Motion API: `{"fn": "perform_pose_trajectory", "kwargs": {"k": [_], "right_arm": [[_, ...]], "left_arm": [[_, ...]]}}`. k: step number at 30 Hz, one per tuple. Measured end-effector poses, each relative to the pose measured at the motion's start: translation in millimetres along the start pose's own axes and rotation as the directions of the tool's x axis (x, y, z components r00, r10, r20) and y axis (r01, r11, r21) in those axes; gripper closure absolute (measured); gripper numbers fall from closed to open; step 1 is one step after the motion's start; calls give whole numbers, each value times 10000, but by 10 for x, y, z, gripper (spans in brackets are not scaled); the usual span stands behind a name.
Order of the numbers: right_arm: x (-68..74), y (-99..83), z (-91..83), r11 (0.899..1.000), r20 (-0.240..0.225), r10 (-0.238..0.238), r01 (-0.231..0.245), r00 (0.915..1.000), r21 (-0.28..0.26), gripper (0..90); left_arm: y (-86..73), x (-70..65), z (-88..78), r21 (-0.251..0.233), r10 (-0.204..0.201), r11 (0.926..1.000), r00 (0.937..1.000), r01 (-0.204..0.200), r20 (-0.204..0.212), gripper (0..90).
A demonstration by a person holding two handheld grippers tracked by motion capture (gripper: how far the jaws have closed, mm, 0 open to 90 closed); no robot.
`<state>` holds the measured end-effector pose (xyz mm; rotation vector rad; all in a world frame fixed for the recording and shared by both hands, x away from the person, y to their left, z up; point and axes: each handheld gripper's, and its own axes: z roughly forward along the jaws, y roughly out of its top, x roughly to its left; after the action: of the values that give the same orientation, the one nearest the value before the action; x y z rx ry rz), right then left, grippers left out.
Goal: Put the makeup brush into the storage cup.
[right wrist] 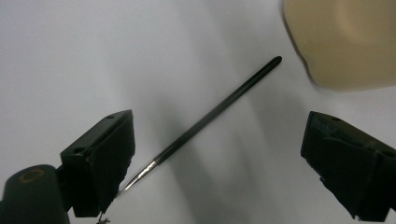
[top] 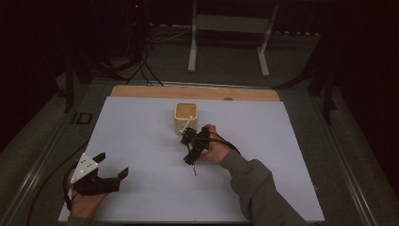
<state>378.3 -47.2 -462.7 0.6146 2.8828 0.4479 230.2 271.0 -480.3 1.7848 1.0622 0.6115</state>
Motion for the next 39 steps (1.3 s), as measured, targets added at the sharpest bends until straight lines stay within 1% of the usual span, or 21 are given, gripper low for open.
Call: {"fn": "perform_pose_trajectory", "kwargs": {"k": [1, 7, 8, 9, 16, 19, 20, 21, 23, 24, 25, 28, 30, 31, 32, 34, 35, 36, 39], "right_arm": [[-5, 3, 16, 10000, -33, -27, 28, 10000, 32, 99], [-21, 15, 123, 9993, -79, 142, -139, 9999, 351, 99], [-26, 17, 141, 9989, -72, 194, -191, 9998, 428, 130], [-32, 18, 161, 9986, -79, 262, -258, 9996, 451, 140], [-60, 30, 279, 9962, -95, 321, -313, 9994, 809, 160], [-69, 31, 330, 9941, -119, 349, -335, 9993, 1030, 203], [-71, 31, 347, 9929, -166, 352, -331, 9992, 1142, 242], [-76, 31, 361, 9926, -308, 340, -302, 9989, 1176, 273], [-102, 35, 358, 9933, -621, 404, -334, 9973, 1103, 350], [-110, 35, 355, 9933, -899, 427, -327, 9950, 1105, 411], [-108, 37, 350, 9934, -976, 384, -275, 9945, 1110, 451], [-120, 36, 320, 9911, -1112, 164, -14, 9937, 1334, 656], [-124, 17, 305, 9872, -1191, 46, 145, 9929, 1586, 746], [-124, 6, 296, 9835, -1219, -53, 272, 9925, 1787, 790], [-128, -6, 287, 9793, -1225, -192, 433, 9923, 1979, 820], [-137, -40, 278, 9727, -1356, -276, 578, 9904, 2246, 841], [-143, -53, 270, 9683, -1420, -284, 625, 9895, 2418, 844], [-143, -53, 270, 9683, -1420, -284, 625, 9895, 2418, 844], [-156, -76, 264, 9590, -1549, -352, 770, 9873, 2728, 849]], "left_arm": [[0, -1, 0, -4, -1, 10000, 10000, 1, 2, 12], [0, 0, 0, -4, -1, 10000, 10000, 1, 0, 12], [0, -1, -1, -9, 7, 10000, 10000, -7, -1, 12], [1, 0, -2, -7, 8, 10000, 10000, -8, -2, 12], [-1, 1, -1, -7, 1, 10000, 10000, -1, 3, 12], [-1, -1, 0, -5, -3, 10000, 10000, 3, 9, 12], [-1, -1, 1, 9, 14, 10000, 10000, -14, 19, 12], [-1, -2, 2, 12, 25, 10000, 10000, -25, 27, 12], [-1, -6, 4, 0, 24, 10000, 10000, -24, 28, 12], [-1, -6, 5, 18, 26, 10000, 10000, -26, 36, 12], [-1, -6, 6, 25, 29, 10000, 10000, -29, 32, 12], [-1, -6, 2, 7, 25, 10000, 10000, -25, 31, 12], [-1, -5, -1, -8, 15, 10000, 10000, -15, 22, 12], [-1, -5, 0, -3, 7, 10000, 10000, -7, 25, 12], [-1, -5, 1, 9, 12, 10000, 10000, -12, 27, 12], [-3, -9, 4, 20, 5, 10000, 10000, -5, 35, 12], [-3, -9, 4, 20, 5, 10000, 10000, -5, 35, 13], [-2, -11, 7, 46, 22, 10000, 10000, -22, 28, 13], [-3, -14, 13, 59, 18, 10000, 10000, -19, 42, 13]]}}
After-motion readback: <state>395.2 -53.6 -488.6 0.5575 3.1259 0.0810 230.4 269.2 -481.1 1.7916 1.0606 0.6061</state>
